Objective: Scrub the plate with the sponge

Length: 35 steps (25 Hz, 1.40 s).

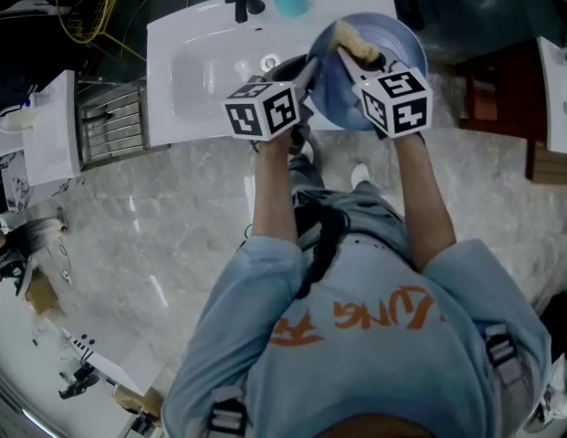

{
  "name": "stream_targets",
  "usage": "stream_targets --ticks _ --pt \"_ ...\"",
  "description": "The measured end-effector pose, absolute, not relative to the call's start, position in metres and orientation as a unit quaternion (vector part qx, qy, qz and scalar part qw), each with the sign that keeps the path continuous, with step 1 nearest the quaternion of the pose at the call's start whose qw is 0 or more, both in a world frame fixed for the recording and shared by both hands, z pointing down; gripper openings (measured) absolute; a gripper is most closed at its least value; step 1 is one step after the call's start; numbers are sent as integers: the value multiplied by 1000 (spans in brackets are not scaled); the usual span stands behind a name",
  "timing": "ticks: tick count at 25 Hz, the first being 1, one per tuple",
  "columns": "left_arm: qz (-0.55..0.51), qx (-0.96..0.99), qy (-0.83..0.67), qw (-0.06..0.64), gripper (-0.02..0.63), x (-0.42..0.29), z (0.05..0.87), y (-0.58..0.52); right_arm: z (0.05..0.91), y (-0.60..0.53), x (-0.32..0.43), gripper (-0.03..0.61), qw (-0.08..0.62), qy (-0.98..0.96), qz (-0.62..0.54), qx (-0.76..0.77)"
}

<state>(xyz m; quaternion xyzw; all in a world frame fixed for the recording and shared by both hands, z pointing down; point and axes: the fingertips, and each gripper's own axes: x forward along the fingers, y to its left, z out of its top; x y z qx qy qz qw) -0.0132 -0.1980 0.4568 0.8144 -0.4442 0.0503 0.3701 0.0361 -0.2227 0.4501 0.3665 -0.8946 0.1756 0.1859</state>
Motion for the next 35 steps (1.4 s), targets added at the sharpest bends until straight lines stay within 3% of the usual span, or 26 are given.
stream_targets --ticks 17,35 --pt "41 824 -426 370 43 11 452 -196 462 -225 144 35 200 -837 197 469" --pt "7 792 -466 395 47 -8 473 -173 507 -201 192 34 288 -780 225 508"
